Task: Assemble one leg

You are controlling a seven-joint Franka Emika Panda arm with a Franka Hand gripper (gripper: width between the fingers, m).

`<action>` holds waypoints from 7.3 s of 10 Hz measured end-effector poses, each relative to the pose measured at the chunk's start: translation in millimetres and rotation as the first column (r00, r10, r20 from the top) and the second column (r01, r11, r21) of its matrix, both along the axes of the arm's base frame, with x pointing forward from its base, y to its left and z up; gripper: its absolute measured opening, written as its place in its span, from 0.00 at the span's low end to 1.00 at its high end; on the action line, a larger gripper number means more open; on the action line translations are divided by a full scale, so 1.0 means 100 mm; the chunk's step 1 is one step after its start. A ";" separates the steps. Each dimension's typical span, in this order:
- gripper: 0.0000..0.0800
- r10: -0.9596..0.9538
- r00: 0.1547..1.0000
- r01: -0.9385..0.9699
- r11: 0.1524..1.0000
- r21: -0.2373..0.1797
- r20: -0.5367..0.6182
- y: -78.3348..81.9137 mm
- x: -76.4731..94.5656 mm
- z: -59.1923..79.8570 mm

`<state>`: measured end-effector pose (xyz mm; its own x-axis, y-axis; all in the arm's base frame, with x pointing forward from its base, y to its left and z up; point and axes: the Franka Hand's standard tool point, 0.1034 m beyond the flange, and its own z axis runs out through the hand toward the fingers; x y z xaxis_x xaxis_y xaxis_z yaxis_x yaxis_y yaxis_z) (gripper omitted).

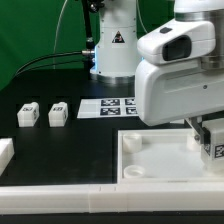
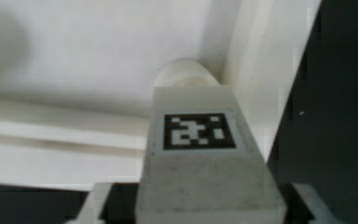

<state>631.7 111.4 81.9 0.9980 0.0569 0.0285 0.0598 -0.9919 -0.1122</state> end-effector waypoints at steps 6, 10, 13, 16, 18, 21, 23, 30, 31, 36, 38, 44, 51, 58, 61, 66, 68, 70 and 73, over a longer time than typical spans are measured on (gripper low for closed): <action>0.36 -0.619 0.782 0.621 0.784 -0.003 -0.075 -0.05 0.00 0.00; 0.36 -0.889 0.439 0.894 0.447 -0.042 -0.130 -0.03 -0.04 -0.01; 0.36 -0.977 0.149 0.984 0.162 -0.077 -0.155 -0.02 -0.05 -0.02; 0.43 -0.983 0.085 0.991 0.100 -0.085 -0.163 -0.02 -0.05 -0.02; 0.66 -0.980 0.115 0.988 0.129 -0.081 -0.162 -0.01 -0.05 -0.02; 0.80 -0.957 0.243 0.965 0.256 -0.064 -0.156 0.03 -0.05 -0.02; 0.81 -0.854 0.502 0.859 0.510 -0.032 -0.135 0.06 -0.06 -0.02; 0.81 -0.237 0.971 0.238 0.971 0.014 -0.045 0.12 -0.04 -0.03; 0.81 -0.124 0.992 0.124 0.992 0.008 -0.030 0.12 -0.03 -0.02; 0.66 0.003 1.000 -0.003 1.000 -0.003 -0.010 0.11 -0.02 -0.01; 0.49 0.002 1.000 -0.002 1.000 -0.005 -0.009 0.09 -0.01 -0.01; 0.38 -0.123 0.992 0.123 0.992 -0.005 -0.024 0.04 -0.01 -0.02; 0.38 -0.791 0.602 0.794 0.608 -0.028 -0.105 -0.01 -0.02 -0.04; 0.37 -0.967 -0.168 0.982 -0.147 -0.118 -0.191 0.17 -0.08 -0.08; 0.38 -0.965 -0.175 0.981 -0.154 -0.120 -0.194 0.18 -0.08 -0.08; 0.80 -0.981 0.047 0.993 0.065 -0.094 -0.188 0.20 -0.09 -0.09; 0.81 -0.940 0.289 0.951 0.304 -0.060 -0.180 0.20 -0.09 -0.10; 0.81 -0.842 0.517 0.849 0.527 -0.029 -0.158 0.22 -0.07 -0.08; 0.81 -0.599 0.797 0.598 0.801 -0.030 -0.080 0.24 -0.05 -0.05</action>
Offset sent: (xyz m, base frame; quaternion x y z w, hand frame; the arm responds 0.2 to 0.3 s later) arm -0.0050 -0.0003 -0.0027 0.0001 -0.0033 0.2468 0.9691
